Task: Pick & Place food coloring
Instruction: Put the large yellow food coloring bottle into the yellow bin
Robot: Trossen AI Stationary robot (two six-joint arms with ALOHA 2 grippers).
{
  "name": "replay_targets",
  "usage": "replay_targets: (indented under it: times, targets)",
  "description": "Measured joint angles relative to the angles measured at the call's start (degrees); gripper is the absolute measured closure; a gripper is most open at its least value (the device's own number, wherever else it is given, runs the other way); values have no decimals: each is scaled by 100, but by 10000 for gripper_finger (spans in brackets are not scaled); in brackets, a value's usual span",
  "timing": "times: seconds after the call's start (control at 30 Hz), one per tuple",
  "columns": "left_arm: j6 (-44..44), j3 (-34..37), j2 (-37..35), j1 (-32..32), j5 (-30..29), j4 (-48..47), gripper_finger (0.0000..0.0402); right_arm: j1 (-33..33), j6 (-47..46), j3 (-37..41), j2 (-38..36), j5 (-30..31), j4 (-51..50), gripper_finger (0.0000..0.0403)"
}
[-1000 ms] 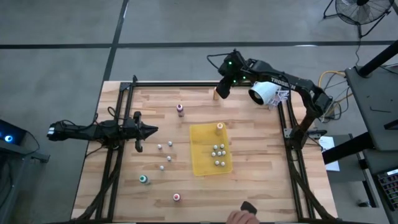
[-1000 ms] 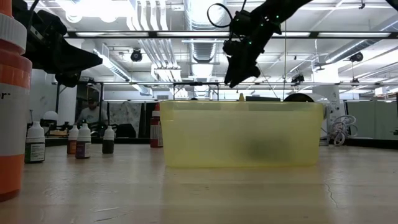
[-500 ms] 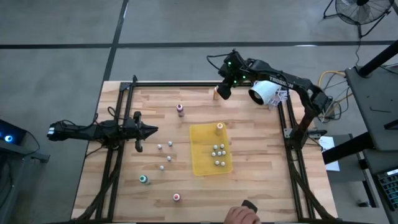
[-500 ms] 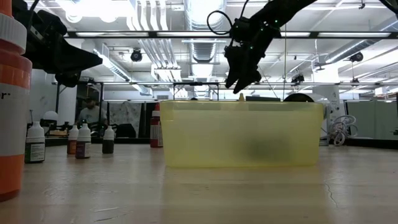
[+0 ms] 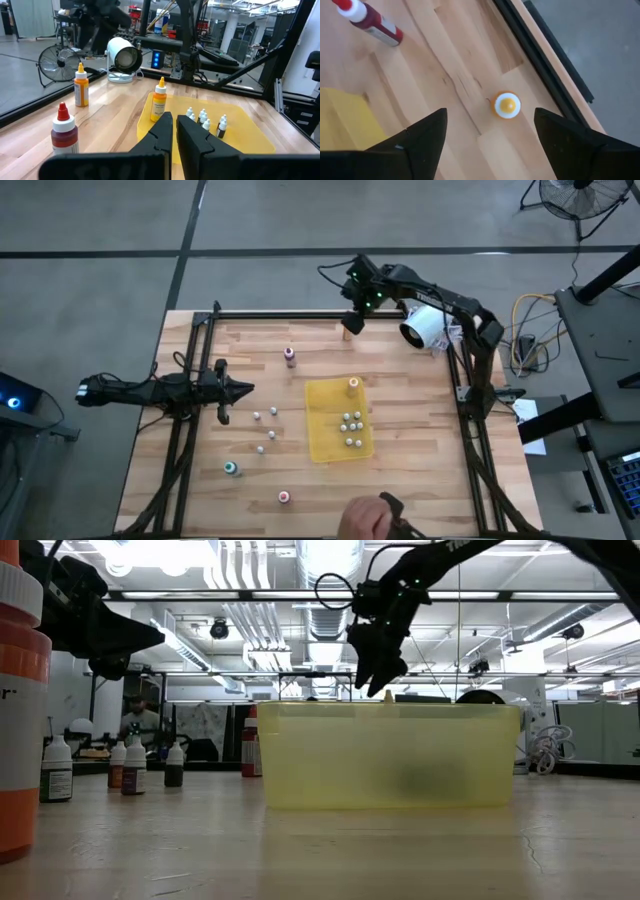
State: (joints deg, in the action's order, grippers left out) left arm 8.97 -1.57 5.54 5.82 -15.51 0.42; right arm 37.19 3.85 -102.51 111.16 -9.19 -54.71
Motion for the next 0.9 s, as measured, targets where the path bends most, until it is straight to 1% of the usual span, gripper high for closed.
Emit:
replay_targets:
  times: [0.17,0.33,0.73,0.9]
  targets:
    - [0,-1,2,-1,0,1,402,0,171,-647,519,16,-588,111]
    - [2,0,0,-1,0,0,402,-5,284,-969,825,14,-803,110]
    - [0,-1,1,-1,1,-1,402,-2,442,-964,1344,65,-854,123]
    - [0,-1,2,-1,0,1,402,-5,576,-961,1529,376,-799,130]
